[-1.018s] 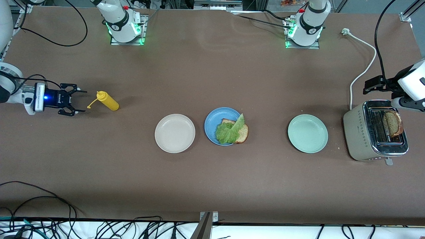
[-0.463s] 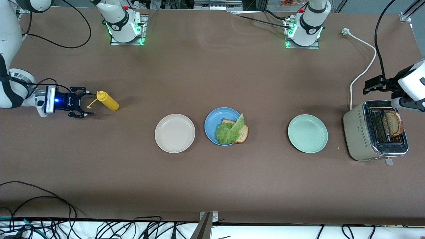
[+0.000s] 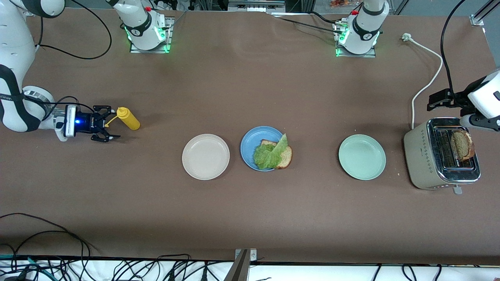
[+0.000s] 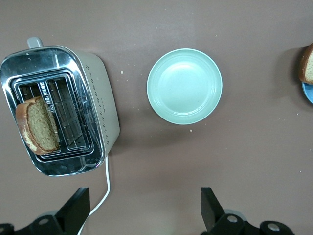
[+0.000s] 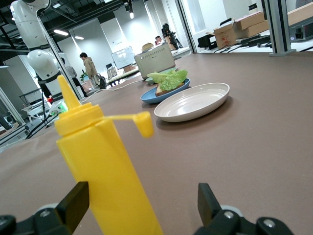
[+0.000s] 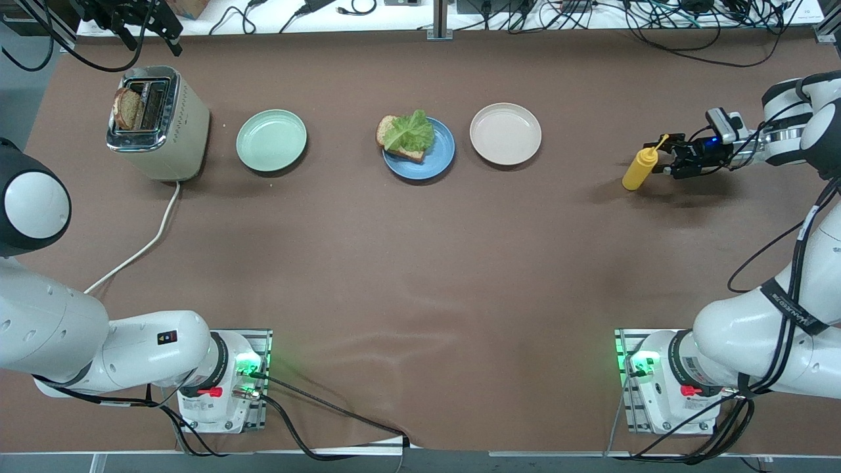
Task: Make sandwich in blue plate with both arms
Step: 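Lower the right gripper around the yellow mustard bottle and close it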
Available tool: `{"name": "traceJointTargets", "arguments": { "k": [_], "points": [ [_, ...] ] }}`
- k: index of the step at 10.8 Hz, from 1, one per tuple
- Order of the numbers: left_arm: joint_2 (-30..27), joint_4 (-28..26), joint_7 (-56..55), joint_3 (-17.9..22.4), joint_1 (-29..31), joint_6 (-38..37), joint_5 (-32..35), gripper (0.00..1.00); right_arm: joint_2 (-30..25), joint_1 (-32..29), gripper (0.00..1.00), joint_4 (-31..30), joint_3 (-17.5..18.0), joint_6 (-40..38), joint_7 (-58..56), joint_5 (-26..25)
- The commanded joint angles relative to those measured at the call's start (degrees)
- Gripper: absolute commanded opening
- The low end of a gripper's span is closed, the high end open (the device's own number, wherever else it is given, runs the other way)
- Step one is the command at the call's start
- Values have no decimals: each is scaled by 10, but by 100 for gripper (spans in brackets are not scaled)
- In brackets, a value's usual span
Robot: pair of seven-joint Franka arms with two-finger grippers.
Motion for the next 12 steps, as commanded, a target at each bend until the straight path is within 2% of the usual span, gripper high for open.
{"name": "traceJointTargets", "arguments": {
  "k": [1,12],
  "points": [
    [1,8,2,1,-3,-10,-2,100,5,7,99,-14,-1,6,-16,21],
    [1,8,1,-3,-3,-10,-2,100,28,-26,99,-13,-4,-28,-43,13]
  ]
}}
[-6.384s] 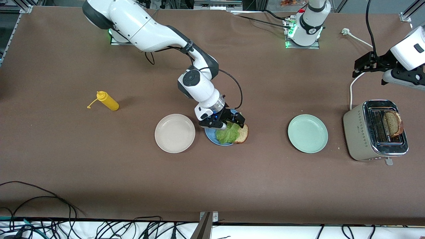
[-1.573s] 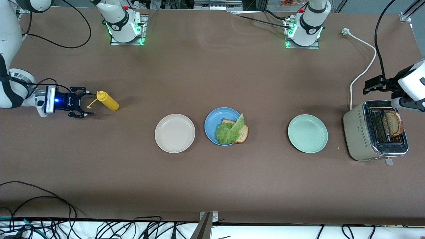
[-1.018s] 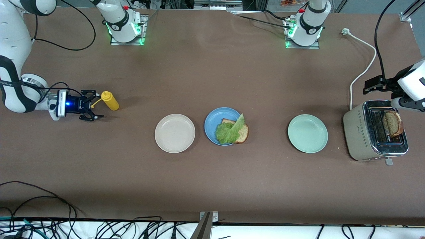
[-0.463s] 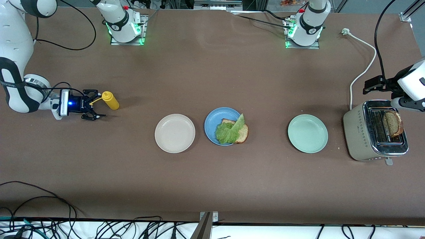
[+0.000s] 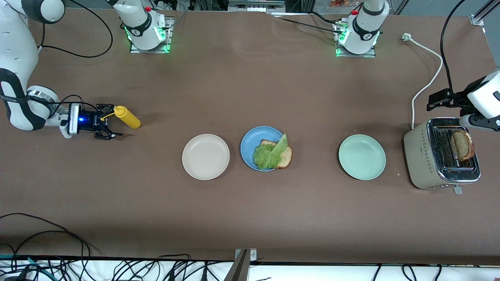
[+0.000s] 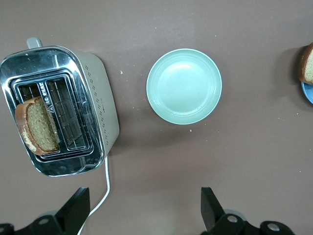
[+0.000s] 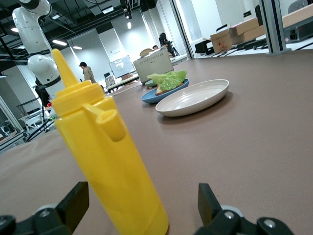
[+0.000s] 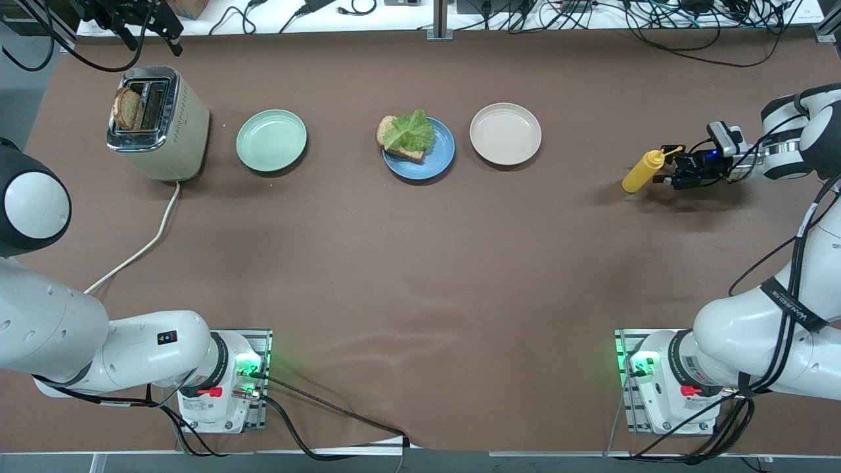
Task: Make sandwich in blue plate with both arms
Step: 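Lower the right gripper around the yellow mustard bottle and close it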
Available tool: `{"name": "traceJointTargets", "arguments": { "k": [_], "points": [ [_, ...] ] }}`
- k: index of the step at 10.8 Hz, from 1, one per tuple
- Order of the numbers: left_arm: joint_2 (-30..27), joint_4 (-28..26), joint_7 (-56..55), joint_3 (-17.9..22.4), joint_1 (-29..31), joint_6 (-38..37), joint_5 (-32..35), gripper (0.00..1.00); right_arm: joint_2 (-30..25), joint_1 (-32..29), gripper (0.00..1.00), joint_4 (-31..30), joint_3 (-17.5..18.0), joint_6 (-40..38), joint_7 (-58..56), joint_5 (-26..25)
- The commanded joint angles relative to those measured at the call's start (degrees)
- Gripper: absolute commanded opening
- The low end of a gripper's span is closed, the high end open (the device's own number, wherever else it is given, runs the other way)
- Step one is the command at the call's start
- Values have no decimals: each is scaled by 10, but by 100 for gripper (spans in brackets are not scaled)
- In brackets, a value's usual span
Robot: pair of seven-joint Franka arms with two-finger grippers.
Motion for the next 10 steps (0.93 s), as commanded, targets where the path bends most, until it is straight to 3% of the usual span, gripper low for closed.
{"name": "traceJointTargets", "arguments": {
  "k": [1,10],
  "points": [
    [1,8,1,-2,-3,-10,-2,100,1,-9,99,-7,-1,-17,-14,6],
    [1,8,1,-3,-3,-10,-2,100,-2,-1,99,-47,2,-24,-38,4]
  ]
}}
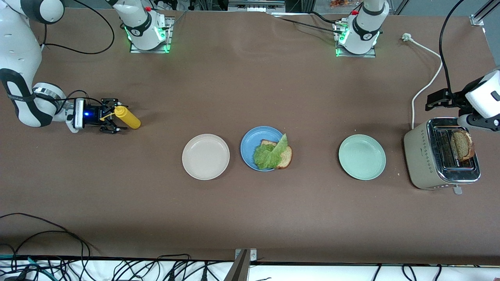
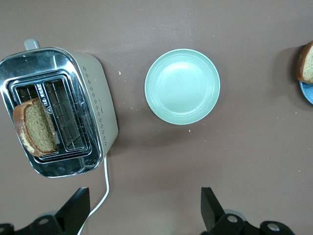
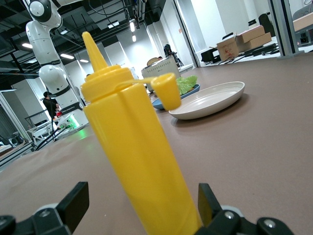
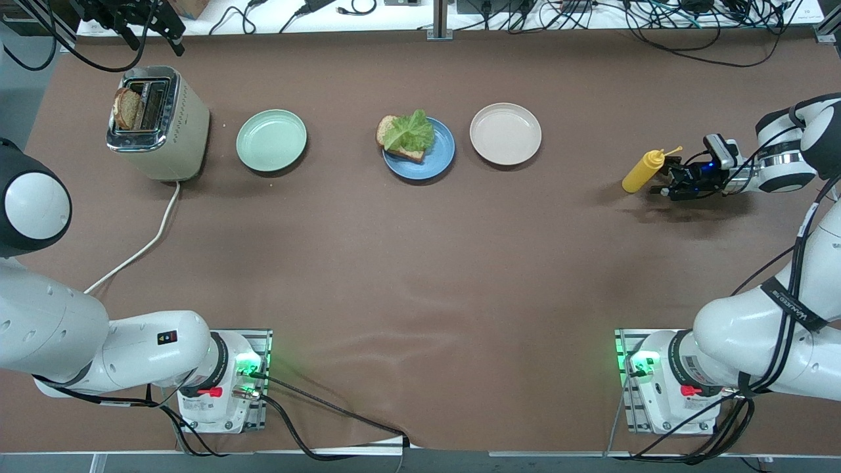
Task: Make sandwich in blue plate with both arms
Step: 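Lower the right gripper around the yellow mustard bottle and close it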
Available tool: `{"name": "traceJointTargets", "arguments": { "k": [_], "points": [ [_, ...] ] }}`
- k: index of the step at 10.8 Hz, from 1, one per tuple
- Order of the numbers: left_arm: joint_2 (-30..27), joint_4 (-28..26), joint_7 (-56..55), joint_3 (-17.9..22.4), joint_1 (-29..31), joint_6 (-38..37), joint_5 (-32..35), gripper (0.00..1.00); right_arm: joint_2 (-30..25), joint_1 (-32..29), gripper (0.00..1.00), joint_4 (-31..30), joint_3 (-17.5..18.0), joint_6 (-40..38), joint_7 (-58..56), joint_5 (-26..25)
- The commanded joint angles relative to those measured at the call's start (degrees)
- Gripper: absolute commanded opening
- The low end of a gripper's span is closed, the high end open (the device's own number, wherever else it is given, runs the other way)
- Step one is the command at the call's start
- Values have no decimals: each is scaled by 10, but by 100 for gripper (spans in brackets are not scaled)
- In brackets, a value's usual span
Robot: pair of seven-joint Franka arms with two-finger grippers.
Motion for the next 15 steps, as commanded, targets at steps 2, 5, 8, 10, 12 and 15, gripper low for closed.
{"name": "traceJointTargets", "arguments": {
  "k": [2,5,8,10,12,15],
  "points": [
    [1,8,1,1,-2,-10,-2,100,-7,9,99,-6,3,-2,-19,5],
    [1,8,1,1,-2,-10,-2,100,-8,27,98,-2,3,-1,-89,12],
    [1,8,1,1,-2,-10,-2,100,-8,35,98,-2,3,1,-114,22],
    [1,8,1,1,-2,-10,-2,100,-8,43,17,-1,3,8,-109,32],
    [1,8,1,1,-2,-10,-1,100,-8,43,0,-1,3,9,-108,32],
    [1,8,1,0,-2,-10,-2,100,-19,45,0,26,2,11,-66,31]
  ]
}}
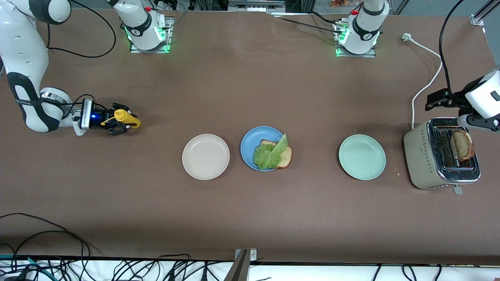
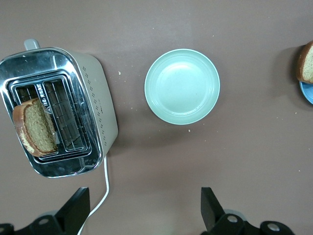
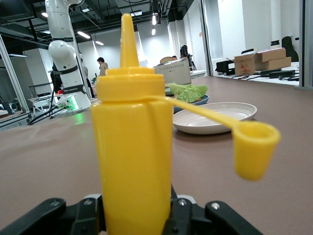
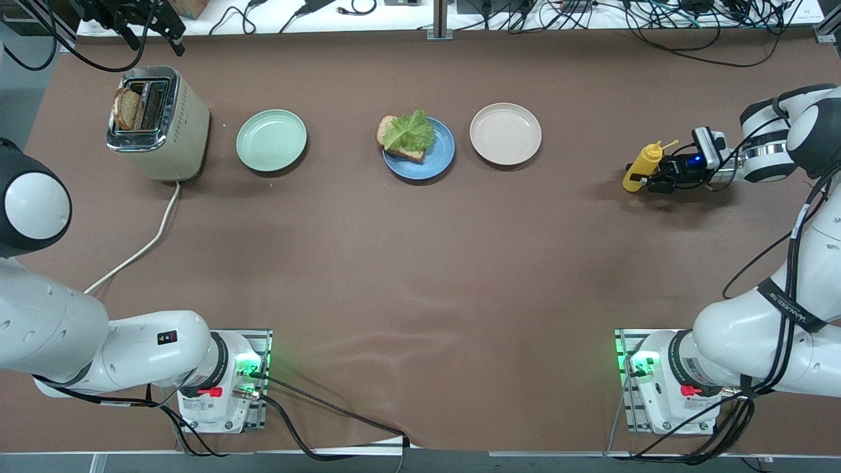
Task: Make sandwich in blue plate with both arms
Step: 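Lift the mustard bottle with the right gripper and carry it over the blue plate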
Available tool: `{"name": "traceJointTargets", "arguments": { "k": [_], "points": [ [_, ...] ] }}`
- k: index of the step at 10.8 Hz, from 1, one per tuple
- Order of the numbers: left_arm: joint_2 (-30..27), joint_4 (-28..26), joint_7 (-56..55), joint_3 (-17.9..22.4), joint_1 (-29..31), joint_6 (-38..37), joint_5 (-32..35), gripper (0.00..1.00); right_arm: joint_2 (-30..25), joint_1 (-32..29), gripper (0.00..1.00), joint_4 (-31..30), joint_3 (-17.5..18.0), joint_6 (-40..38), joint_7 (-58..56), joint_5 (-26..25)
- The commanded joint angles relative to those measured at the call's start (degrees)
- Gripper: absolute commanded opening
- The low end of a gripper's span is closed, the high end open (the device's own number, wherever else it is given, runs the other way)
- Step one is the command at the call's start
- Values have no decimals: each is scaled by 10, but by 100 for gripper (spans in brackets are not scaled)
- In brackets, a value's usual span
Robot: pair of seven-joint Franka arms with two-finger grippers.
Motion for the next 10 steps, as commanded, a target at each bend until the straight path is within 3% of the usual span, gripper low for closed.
{"name": "traceJointTargets", "arguments": {
  "k": [1,6,10],
  "points": [
    [1,8,1,0,-2,-10,-2,100,-30,15,0,37,-5,14,77,6],
    [1,8,1,0,-2,-10,-2,100,-152,120,0,45,-6,185,280,1],
    [1,8,1,-1,-2,-10,-2,100,-198,232,0,76,-6,310,448,-1]
  ]
}}
